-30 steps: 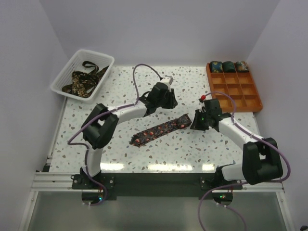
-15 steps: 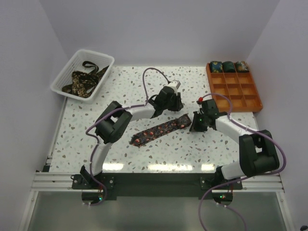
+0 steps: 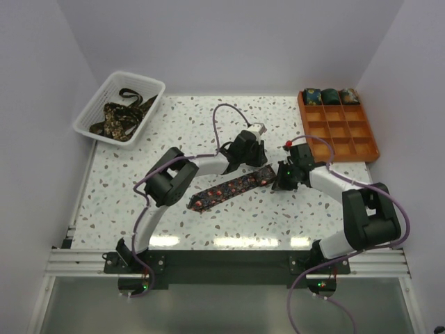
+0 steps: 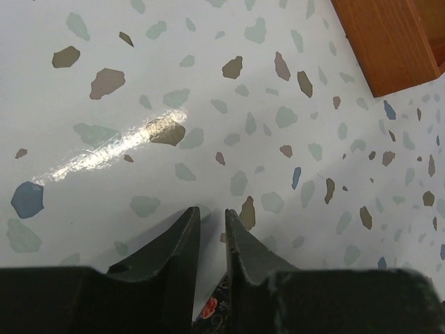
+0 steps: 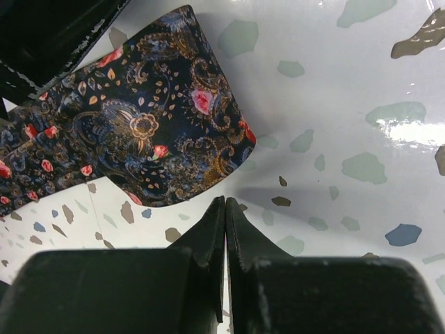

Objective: Roll the ties
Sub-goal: Roll the tie

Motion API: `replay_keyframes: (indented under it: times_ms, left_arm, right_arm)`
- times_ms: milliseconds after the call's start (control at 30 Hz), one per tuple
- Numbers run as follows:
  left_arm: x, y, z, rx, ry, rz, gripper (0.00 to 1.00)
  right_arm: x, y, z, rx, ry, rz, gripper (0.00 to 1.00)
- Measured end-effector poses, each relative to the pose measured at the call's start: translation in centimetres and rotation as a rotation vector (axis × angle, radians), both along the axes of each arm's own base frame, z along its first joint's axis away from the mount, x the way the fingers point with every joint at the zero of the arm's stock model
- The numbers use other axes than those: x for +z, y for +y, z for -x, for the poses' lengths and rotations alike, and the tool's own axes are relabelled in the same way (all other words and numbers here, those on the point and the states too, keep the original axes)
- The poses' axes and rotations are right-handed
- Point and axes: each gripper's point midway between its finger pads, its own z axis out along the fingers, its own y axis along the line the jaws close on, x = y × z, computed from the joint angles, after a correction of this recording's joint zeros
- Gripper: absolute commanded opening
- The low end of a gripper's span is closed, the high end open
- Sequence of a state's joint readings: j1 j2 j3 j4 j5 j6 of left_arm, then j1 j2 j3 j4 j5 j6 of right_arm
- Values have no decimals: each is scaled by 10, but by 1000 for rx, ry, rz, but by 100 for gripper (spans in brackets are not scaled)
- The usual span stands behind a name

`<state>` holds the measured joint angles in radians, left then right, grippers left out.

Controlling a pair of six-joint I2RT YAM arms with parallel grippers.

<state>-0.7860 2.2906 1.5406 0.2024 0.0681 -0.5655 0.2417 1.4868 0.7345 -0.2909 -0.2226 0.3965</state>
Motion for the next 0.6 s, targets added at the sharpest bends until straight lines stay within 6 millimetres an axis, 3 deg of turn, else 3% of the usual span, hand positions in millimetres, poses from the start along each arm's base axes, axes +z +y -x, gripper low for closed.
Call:
replay_keyframes:
  times_ms: [600]
  left_arm:
    - [-2,-3,4,-21,11,6,22]
  right_arm:
    - [-8,10,-19,-63,-53,-64,0]
